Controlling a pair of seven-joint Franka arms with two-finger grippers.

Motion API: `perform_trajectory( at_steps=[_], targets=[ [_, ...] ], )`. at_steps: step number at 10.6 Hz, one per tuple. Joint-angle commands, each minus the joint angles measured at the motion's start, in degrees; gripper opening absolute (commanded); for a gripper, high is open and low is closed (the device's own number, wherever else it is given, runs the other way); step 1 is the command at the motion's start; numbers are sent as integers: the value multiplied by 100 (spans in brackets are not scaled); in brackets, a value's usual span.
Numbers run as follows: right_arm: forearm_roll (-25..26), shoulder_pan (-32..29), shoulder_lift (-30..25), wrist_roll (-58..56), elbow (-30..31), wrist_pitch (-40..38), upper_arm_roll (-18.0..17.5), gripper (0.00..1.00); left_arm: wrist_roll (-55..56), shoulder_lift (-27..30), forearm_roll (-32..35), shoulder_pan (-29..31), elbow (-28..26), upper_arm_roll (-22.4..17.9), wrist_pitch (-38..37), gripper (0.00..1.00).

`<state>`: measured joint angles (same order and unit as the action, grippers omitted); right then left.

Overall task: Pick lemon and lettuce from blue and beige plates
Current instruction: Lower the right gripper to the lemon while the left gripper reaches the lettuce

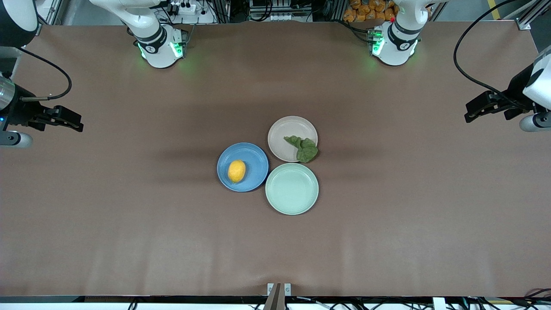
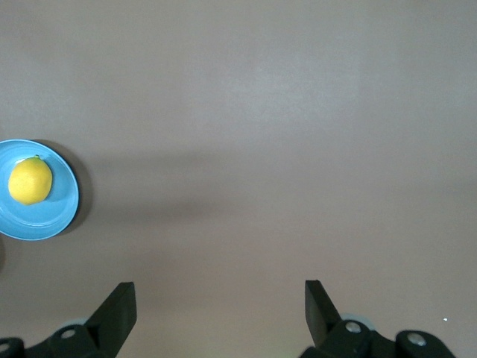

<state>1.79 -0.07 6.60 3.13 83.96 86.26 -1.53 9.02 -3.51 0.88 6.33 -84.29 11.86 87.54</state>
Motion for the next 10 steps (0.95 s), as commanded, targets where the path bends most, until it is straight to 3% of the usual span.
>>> perform_trajectory(
  at_steps=[1, 5, 9, 10],
  targets=[
    [23, -46, -62, -49, 68, 48, -23, 100, 83, 96, -97, 35, -43, 10, -79, 100],
    [-3, 15, -28, 55, 33, 83, -58, 100, 83, 88, -114, 26, -34, 10, -79, 100],
    [-3, 243, 393, 1510, 33, 724, -645, 100, 65, 79, -140, 17, -95, 18, -79, 100],
    [-3, 287, 638, 1950, 33, 926, -873, 100, 108, 0, -193, -18, -122, 201, -79, 100]
  ],
)
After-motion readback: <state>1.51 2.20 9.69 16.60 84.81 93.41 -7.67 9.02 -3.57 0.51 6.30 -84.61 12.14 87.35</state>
